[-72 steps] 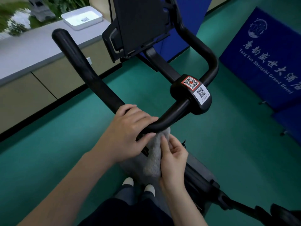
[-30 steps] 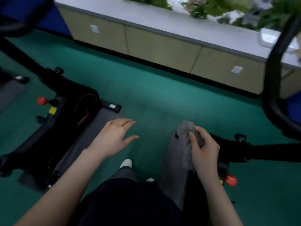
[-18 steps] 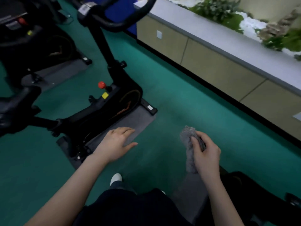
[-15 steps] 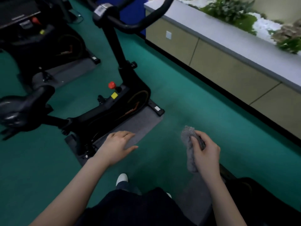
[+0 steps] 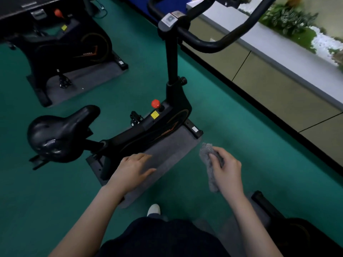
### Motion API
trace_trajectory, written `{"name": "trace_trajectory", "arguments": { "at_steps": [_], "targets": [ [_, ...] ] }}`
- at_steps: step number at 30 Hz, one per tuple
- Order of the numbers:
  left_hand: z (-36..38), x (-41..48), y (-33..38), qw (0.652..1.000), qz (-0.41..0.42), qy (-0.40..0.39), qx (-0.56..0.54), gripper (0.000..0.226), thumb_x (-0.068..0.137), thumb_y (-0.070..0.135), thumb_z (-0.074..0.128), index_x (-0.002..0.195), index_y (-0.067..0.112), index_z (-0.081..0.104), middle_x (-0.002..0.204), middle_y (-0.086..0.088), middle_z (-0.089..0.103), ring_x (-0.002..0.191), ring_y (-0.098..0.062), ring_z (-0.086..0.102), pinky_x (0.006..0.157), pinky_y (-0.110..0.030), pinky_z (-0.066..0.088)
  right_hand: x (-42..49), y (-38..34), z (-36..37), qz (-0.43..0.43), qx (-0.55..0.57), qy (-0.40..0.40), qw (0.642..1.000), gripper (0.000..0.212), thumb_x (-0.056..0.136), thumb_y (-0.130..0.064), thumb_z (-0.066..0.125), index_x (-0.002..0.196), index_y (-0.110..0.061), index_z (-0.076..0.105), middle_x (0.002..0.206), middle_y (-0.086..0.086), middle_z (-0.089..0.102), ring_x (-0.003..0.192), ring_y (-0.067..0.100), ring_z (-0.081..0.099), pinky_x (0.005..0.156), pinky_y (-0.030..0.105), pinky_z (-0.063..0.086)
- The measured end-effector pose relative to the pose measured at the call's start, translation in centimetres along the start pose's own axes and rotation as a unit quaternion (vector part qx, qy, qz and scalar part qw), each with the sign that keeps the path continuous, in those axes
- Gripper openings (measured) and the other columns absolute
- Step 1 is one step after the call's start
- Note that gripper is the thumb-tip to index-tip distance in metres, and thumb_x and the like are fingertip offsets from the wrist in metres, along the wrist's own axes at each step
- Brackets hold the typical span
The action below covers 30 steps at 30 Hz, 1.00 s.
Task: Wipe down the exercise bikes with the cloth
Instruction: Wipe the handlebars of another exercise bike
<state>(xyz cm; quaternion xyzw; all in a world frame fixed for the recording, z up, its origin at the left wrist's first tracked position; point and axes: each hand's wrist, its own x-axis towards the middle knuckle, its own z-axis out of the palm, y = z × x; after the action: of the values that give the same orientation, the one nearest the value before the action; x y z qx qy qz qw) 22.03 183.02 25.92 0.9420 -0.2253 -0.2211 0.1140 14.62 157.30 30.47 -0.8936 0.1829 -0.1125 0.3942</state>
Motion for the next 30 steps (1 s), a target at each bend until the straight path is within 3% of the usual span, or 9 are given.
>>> {"name": "trace_trajectory", "arguments": {
  "at_steps": [2, 5, 11, 17, 24, 27, 30],
  "targets": [
    [-0.2, 0.5, -1.2, 1.0, -0.006, 0.01, -0.011, 0.08, 0.08, 0.073, 0.02, 0.139, 0.024, 0.043, 0.139, 0.006, 0.048, 0.126, -0.015, 0.046, 0.105, -0.036, 0.036, 0.6, -1.0, 1.0, 0.0, 0.001, -0.002, 1.0, 0.019, 0.09, -0.006, 0.06, 0.107, -0.007, 0.068, 0.096, -0.003, 0.067, 0.087, 0.005, 0.059, 0.076, -0.003, 0.036],
    [-0.5, 1.5, -2.2, 1.0, -0.013, 0.012, -0.016, 0.063, 0.09, 0.062, 0.038, 0.141, 0.024, 0.04, 0.142, 0.007, 0.045, 0.127, -0.014, 0.045, 0.106, -0.035, 0.035, 1.5, -1.4, 1.9, 0.011, 0.01, -0.002, 1.0, 0.018, 0.089, -0.005, 0.062, 0.105, -0.007, 0.069, 0.095, -0.005, 0.066, 0.086, 0.003, 0.059, 0.076, -0.004, 0.036],
    [-0.9, 4.6, -2.1, 0.999, -0.03, -0.002, -0.031, 0.06, 0.093, 0.058, 0.038, 0.143, 0.026, 0.035, 0.144, 0.008, 0.04, 0.129, -0.012, 0.041, 0.107, -0.031, 0.032, 4.5, 0.5, 1.8, 0.054, 0.049, -0.001, 0.997, 0.015, 0.088, -0.002, 0.062, 0.099, -0.007, 0.07, 0.086, -0.018, 0.063, 0.082, -0.02, 0.056, 0.071, -0.004, 0.036],
    [-2.5, 9.3, 0.7, 0.999, -0.035, 0.006, -0.034, 0.061, 0.093, 0.058, 0.039, 0.143, 0.024, 0.036, 0.145, 0.006, 0.041, 0.132, -0.014, 0.039, 0.109, -0.031, 0.029, 9.4, 2.1, 0.5, 0.057, 0.086, -0.022, 0.994, 0.016, 0.089, -0.005, 0.062, 0.102, -0.01, 0.07, 0.088, -0.021, 0.063, 0.084, -0.018, 0.057, 0.072, -0.004, 0.037],
    [-5.9, 15.0, 4.6, 0.997, -0.038, 0.063, 0.002, 0.075, 0.085, 0.071, 0.025, 0.142, 0.025, 0.039, 0.144, 0.007, 0.043, 0.139, -0.013, 0.028, 0.114, -0.029, 0.015, 15.9, 2.2, -1.2, 0.01, 0.107, -0.042, 0.993, 0.017, 0.088, -0.001, 0.061, 0.097, -0.012, 0.07, 0.086, -0.019, 0.064, 0.082, -0.019, 0.057, 0.071, -0.004, 0.037],
    [-6.8, 16.3, 5.2, 0.996, -0.036, 0.082, 0.004, 0.09, 0.073, 0.076, 0.009, 0.14, 0.026, 0.041, 0.141, 0.008, 0.046, 0.137, -0.013, 0.031, 0.113, -0.03, 0.016, 18.0, 2.4, -1.3, -0.003, 0.106, -0.056, 0.993, 0.017, 0.088, -0.003, 0.061, 0.101, -0.009, 0.07, 0.09, -0.011, 0.066, 0.085, -0.016, 0.057, 0.073, -0.003, 0.038],
    [-7.8, 17.4, 5.1, 0.992, -0.04, 0.121, -0.012, 0.089, 0.073, 0.074, 0.011, 0.137, 0.024, 0.047, 0.137, 0.005, 0.051, 0.133, -0.016, 0.038, 0.111, -0.033, 0.022, 19.7, 2.1, -1.3, -0.011, 0.11, -0.066, 0.992, 0.017, 0.089, -0.005, 0.061, 0.103, -0.009, 0.07, 0.094, -0.008, 0.068, 0.089, -0.01, 0.059, 0.076, -0.001, 0.04]
  ]
}}
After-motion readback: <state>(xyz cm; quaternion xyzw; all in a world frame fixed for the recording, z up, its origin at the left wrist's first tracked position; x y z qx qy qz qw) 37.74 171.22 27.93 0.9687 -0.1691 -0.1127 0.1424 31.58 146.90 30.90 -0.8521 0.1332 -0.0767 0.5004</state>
